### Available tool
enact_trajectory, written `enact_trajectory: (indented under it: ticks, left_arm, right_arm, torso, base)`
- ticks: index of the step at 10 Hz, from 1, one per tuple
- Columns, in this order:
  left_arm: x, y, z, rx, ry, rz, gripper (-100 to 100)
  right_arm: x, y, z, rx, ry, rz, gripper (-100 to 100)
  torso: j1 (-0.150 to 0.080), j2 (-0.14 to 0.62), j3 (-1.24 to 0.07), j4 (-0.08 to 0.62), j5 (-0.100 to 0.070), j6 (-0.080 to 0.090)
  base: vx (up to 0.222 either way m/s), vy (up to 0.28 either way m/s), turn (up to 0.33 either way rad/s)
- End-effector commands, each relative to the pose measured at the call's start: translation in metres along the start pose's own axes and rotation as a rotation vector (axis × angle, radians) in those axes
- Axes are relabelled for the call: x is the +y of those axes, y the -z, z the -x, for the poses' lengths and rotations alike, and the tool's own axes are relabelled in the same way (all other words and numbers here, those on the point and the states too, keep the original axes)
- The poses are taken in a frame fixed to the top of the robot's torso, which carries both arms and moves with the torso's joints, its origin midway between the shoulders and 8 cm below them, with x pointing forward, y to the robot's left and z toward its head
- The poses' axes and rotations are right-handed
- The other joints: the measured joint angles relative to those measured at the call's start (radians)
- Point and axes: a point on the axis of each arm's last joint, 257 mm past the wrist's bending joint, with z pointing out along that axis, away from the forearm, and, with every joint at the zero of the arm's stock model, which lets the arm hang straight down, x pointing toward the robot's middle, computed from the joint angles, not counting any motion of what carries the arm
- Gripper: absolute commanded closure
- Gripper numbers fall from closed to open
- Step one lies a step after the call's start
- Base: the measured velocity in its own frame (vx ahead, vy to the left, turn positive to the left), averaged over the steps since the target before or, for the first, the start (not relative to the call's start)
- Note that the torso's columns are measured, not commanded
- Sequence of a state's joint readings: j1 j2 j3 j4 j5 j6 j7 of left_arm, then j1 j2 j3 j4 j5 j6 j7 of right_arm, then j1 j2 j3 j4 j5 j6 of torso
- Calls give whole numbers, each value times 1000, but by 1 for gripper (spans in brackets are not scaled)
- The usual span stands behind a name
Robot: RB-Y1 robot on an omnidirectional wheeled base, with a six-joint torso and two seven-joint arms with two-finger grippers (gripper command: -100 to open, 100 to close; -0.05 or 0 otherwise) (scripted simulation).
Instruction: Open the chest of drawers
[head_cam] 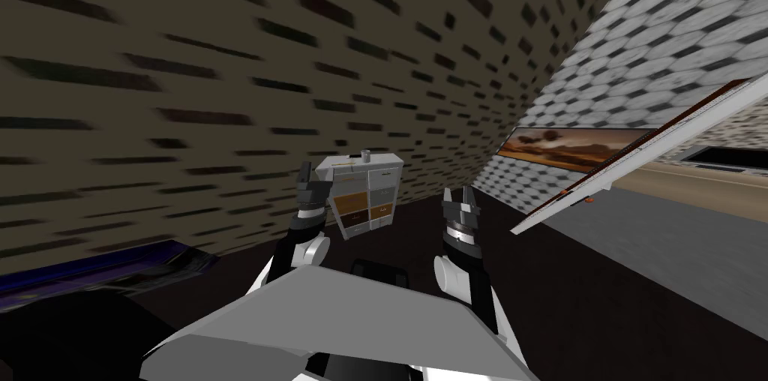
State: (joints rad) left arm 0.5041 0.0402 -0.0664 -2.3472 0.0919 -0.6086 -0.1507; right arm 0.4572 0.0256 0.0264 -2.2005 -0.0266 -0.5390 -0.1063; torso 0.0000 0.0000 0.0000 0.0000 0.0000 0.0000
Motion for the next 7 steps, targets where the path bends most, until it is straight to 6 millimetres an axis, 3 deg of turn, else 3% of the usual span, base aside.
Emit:
enact_trajectory:
  ticks: [1,7]
  left_arm:
    - [0,0,0,0,0,0,0]
    - [0,0,0,0,0,0,0]
  right_arm:
    - [0,0,0,0,0,0,0]
    - [0,0,0,0,0,0,0]
  torso:
    - [0,40,-82,41,0,0]
    - [0,470,-939,470,0,0]
  base:
    - [0,0,0]
    - [0,0,0]
